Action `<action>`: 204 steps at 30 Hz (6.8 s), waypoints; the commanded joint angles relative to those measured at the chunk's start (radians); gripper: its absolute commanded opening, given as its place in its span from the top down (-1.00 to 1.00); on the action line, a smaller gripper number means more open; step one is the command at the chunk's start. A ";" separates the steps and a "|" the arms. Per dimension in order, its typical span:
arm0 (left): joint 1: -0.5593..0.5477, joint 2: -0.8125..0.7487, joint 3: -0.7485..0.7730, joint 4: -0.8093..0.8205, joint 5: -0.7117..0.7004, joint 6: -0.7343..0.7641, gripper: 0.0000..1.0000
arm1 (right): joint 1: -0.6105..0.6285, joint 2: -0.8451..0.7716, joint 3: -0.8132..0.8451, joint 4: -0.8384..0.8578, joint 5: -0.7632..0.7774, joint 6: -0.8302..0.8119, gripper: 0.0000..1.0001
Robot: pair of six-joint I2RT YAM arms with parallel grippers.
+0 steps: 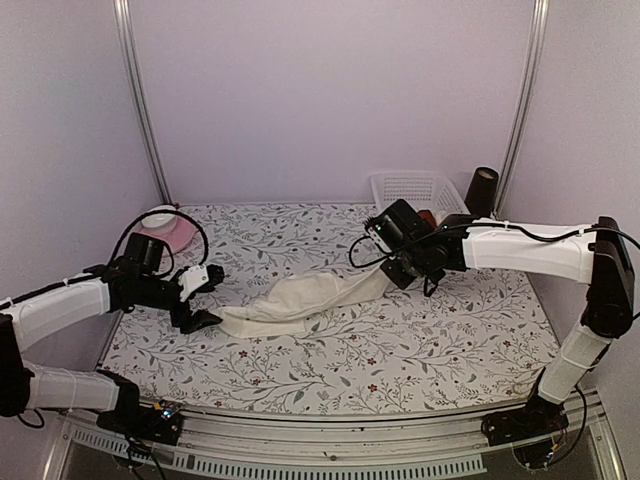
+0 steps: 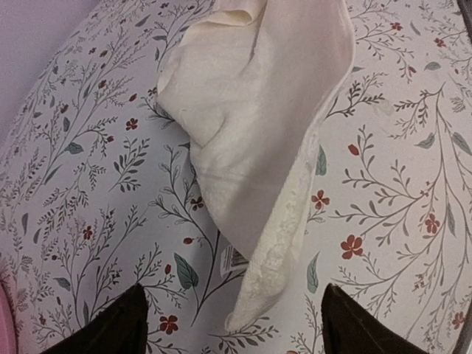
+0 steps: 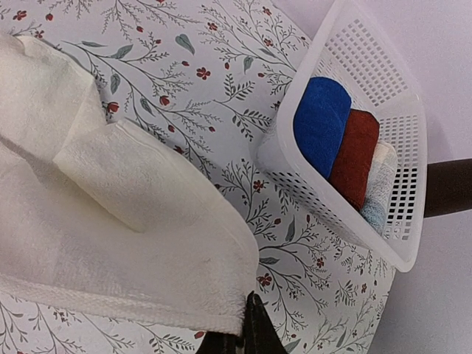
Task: Roll the towels
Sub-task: Flatten out the towel at the center of the board, then fold the towel at the center of the board.
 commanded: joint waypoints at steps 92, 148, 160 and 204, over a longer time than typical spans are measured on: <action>0.201 -0.218 0.406 -0.418 -0.175 -0.169 1.00 | 0.021 -0.069 0.368 -0.380 -0.394 -0.234 0.96; 0.386 0.040 -0.059 0.085 -0.215 0.302 1.00 | -0.044 0.381 0.308 -0.128 -0.446 -0.457 0.96; 0.387 0.013 -0.089 0.003 -0.230 0.387 1.00 | 0.010 0.346 0.250 -0.112 -0.415 -0.458 0.95; 0.386 0.126 -0.019 -0.220 -0.189 0.483 0.46 | 0.081 0.392 0.209 -0.108 -0.306 -0.491 0.64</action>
